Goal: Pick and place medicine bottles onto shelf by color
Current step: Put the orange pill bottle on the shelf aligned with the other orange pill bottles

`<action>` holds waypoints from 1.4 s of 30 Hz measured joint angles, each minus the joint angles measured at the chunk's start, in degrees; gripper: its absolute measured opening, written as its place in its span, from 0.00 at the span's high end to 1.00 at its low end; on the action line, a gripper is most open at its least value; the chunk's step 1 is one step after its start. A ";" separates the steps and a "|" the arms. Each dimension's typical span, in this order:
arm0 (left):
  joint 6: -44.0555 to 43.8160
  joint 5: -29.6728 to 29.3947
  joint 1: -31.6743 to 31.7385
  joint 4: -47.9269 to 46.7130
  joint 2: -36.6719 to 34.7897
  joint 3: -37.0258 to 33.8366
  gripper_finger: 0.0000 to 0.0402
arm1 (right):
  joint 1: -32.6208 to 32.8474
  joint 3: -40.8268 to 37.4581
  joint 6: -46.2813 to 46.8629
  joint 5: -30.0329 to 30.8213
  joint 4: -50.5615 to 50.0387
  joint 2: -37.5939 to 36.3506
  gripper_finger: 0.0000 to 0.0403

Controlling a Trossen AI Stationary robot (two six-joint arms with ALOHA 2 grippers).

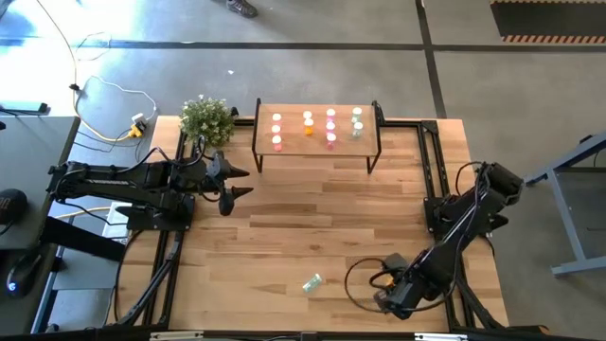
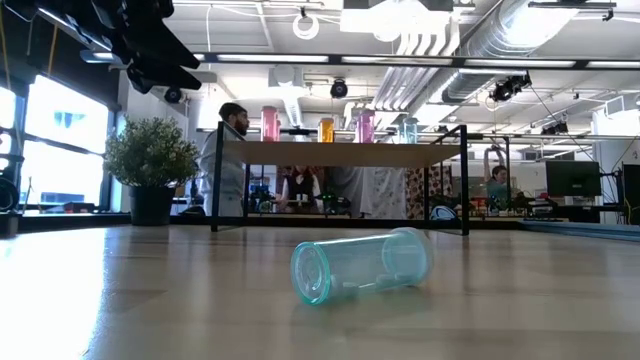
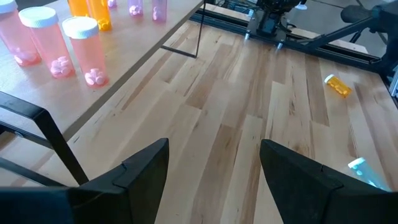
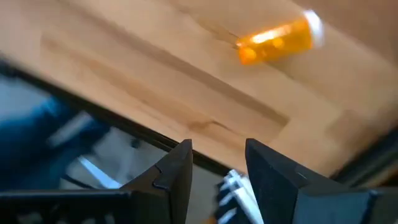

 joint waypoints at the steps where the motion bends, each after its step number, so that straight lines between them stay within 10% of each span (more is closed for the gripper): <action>1: 0.00 0.00 0.00 0.00 0.00 -0.01 0.40 | -0.02 0.00 -4.70 0.62 0.29 0.09 0.65; 21: -4.77 4.02 -0.04 0.00 0.00 0.00 0.40 | 0.22 -0.11 -71.42 4.01 -4.25 6.67 0.65; 42: -6.67 3.96 -0.04 0.00 0.00 -0.01 0.40 | -0.42 -0.11 -89.70 5.58 -4.29 17.94 0.65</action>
